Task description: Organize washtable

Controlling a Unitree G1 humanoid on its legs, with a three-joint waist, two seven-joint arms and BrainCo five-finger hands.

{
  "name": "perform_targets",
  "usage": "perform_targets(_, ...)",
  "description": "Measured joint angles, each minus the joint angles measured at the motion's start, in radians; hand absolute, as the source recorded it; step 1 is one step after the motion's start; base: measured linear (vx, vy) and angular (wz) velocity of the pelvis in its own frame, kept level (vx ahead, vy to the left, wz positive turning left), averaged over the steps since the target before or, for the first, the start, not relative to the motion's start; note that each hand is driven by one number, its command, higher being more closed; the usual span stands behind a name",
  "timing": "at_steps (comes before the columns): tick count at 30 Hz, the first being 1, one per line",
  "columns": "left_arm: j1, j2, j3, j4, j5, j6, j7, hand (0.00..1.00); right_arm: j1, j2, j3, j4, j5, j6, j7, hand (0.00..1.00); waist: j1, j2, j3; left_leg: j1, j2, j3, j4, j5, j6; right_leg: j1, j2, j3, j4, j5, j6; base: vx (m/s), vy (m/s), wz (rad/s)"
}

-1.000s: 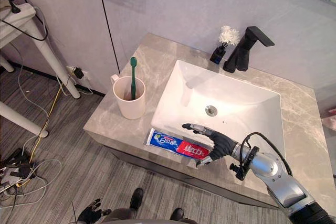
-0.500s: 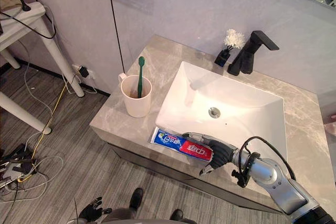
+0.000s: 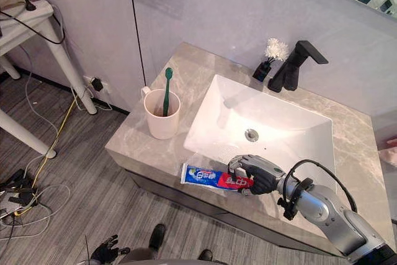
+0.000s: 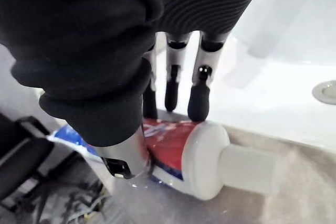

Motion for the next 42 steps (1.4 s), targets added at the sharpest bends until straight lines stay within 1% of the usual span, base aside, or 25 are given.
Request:
perform_targets(9, 0.000, -0.001, -0.001, 0.003, -0.026, 0.003, -0.008, 0.00, 0.008, 0.000, 0.001, 0.000, -0.041, -0.002, -0.011, 1.00, 0.001, 0.003, 0.001, 0.003, 0.001, 0.001, -0.001, -0.004, -0.007, 0.001, 0.002, 0.008, 0.005, 0.000, 0.000, -0.03, 0.002, 0.00)
perform_targets(12, 0.000, -0.003, -0.001, 0.002, -0.026, 0.004, -0.011, 0.00, 0.023, 0.000, 0.000, 0.000, -0.049, -0.001, -0.011, 1.00, 0.001, 0.008, 0.002, -0.001, 0.002, 0.010, -0.001, -0.004, -0.008, 0.003, 0.002, 0.020, 0.004, 0.000, 0.001, -0.08, 0.009, -0.08)
perform_targets(15, 0.001, -0.008, 0.003, 0.003, -0.027, 0.005, -0.015, 0.00, 0.026, 0.003, -0.002, 0.003, -0.057, 0.001, -0.013, 1.00, -0.001, 0.019, 0.001, 0.001, 0.002, 0.029, -0.001, -0.008, -0.003, 0.003, 0.000, 0.032, -0.003, 0.001, 0.003, -0.05, 0.014, -0.09)
perform_targets(18, 0.002, -0.013, 0.009, 0.002, -0.039, 0.010, -0.018, 0.00, 0.022, 0.029, -0.014, 0.028, -0.058, 0.000, -0.031, 1.00, -0.004, 0.026, -0.003, 0.006, 0.001, 0.047, -0.001, -0.006, -0.005, 0.003, -0.003, 0.045, -0.004, 0.005, 0.009, 0.01, 0.013, -0.11)
perform_targets(20, 0.006, -0.015, 0.017, 0.000, -0.048, 0.011, -0.018, 0.00, 0.021, 0.053, -0.035, 0.053, -0.058, 0.000, -0.040, 1.00, -0.007, 0.026, -0.003, 0.008, 0.001, 0.050, -0.001, -0.006, -0.005, 0.004, -0.003, 0.048, -0.004, 0.007, 0.012, 0.01, 0.003, -0.03)
perform_targets(22, 0.020, -0.025, 0.054, -0.003, -0.067, 0.016, -0.017, 0.00, 0.006, 0.100, -0.099, 0.123, -0.057, 0.009, -0.058, 1.00, -0.024, 0.027, -0.004, 0.014, 0.000, 0.050, -0.001, -0.005, -0.006, 0.004, -0.004, 0.047, -0.004, 0.008, 0.013, 0.04, 0.001, 0.02)
perform_targets(23, 0.027, -0.027, 0.063, -0.004, -0.067, 0.016, -0.017, 0.00, -0.003, 0.109, -0.123, 0.147, -0.057, 0.014, -0.059, 1.00, -0.030, 0.028, -0.005, 0.015, 0.000, 0.050, -0.001, -0.003, -0.007, 0.004, -0.005, 0.047, -0.004, 0.008, 0.013, 0.05, 0.005, 0.02)
perform_targets(25, 0.049, -0.041, 0.100, -0.009, -0.067, 0.020, -0.017, 0.00, -0.018, 0.134, -0.258, 0.218, -0.052, 0.052, -0.071, 1.00, -0.042, 0.034, -0.008, 0.016, -0.002, 0.051, 0.003, 0.003, -0.007, 0.004, -0.007, 0.047, -0.004, 0.010, 0.015, 0.02, 0.003, 0.00)
perform_targets(26, 0.066, -0.045, 0.120, -0.014, -0.068, 0.025, -0.018, 0.00, -0.035, 0.134, -0.333, 0.251, -0.038, 0.074, -0.083, 1.00, -0.055, 0.041, -0.011, 0.016, -0.002, 0.051, 0.003, 0.003, -0.007, 0.004, -0.008, 0.047, -0.004, 0.010, 0.016, 0.00, 0.000, 0.00)
perform_targets(27, 0.074, -0.049, 0.128, -0.014, -0.069, 0.026, -0.018, 0.00, -0.042, 0.134, -0.372, 0.258, -0.035, 0.087, -0.091, 1.00, -0.058, 0.044, -0.013, 0.017, -0.002, 0.053, 0.002, 0.003, -0.007, 0.004, -0.008, 0.049, -0.004, 0.011, 0.016, 0.00, 0.001, -0.07)
perform_targets(29, 0.093, -0.062, 0.156, -0.016, -0.077, 0.027, -0.018, 0.00, -0.053, 0.134, -0.505, 0.265, -0.004, 0.104, -0.135, 1.00, -0.069, 0.060, -0.022, 0.024, 0.000, 0.060, -0.001, 0.003, -0.007, 0.005, -0.007, 0.057, -0.003, 0.011, 0.016, -0.01, -0.006, -0.11)
perform_targets(32, 0.120, -0.079, 0.206, -0.043, -0.102, 0.026, -0.019, 0.00, -0.092, 0.136, -0.592, 0.264, 0.014, 0.119, -0.176, 1.00, -0.091, 0.079, -0.034, 0.028, 0.005, 0.066, -0.001, 0.002, -0.009, 0.006, -0.003, 0.061, -0.003, 0.011, 0.015, -0.02, -0.014, -0.07)
perform_targets(35, 0.127, -0.103, 0.264, -0.067, -0.134, 0.025, -0.016, 0.00, -0.108, 0.144, -0.651, 0.256, 0.021, 0.128, -0.194, 1.00, -0.096, 0.092, -0.041, 0.028, 0.009, 0.067, -0.001, 0.000, -0.012, 0.006, 0.000, 0.061, -0.004, 0.012, 0.014, -0.01, -0.005, -0.02)
perform_targets(37, 0.141, -0.133, 0.358, -0.159, -0.199, 0.024, 0.003, 0.00, -0.136, 0.190, -0.700, 0.221, 0.031, 0.134, -0.200, 1.00, -0.096, 0.096, -0.044, 0.028, 0.012, 0.067, -0.001, -0.001, -0.012, 0.006, -0.001, 0.060, -0.006, 0.013, 0.012, 0.00, 0.000, 0.00)
perform_targets(38, 0.158, -0.152, 0.421, -0.276, -0.237, 0.023, 0.017, 0.00, -0.137, 0.219, -0.727, 0.181, 0.046, 0.135, -0.215, 1.00, -0.088, 0.096, -0.044, 0.026, 0.013, 0.063, -0.002, -0.001, -0.012, 0.009, 0.000, 0.055, -0.012, 0.013, 0.012, -0.02, -0.012, 0.08)
perform_targets(40, 0.185, -0.186, 0.511, -0.506, -0.297, 0.001, 0.053, 0.00, -0.137, 0.264, -0.755, 0.102, 0.078, 0.134, -0.229, 1.00, -0.079, 0.098, -0.045, 0.027, 0.012, 0.049, -0.002, -0.001, -0.012, 0.025, 0.004, 0.039, -0.026, 0.014, 0.011, -0.01, -0.023, 0.19)
perform_targets(41, 0.204, -0.196, 0.535, -0.633, -0.306, -0.014, 0.063, 0.00, -0.138, 0.285, -0.757, 0.060, 0.098, 0.132, -0.234, 1.00, -0.070, 0.100, -0.047, 0.026, 0.012, 0.043, -0.002, -0.002, -0.012, 0.032, 0.003, 0.030, -0.027, 0.013, 0.012, -0.01, -0.020, 0.21)
perform_targets(42, 0.223, -0.202, 0.546, -0.798, -0.308, -0.038, 0.075, 0.00, -0.138, 0.308, -0.756, 0.009, 0.125, 0.118, -0.233, 1.00, -0.053, 0.104, -0.050, 0.027, 0.009, 0.037, -0.002, -0.003, -0.012, 0.041, 0.003, 0.026, -0.032, 0.012, 0.012, 0.00, -0.009, 0.19)
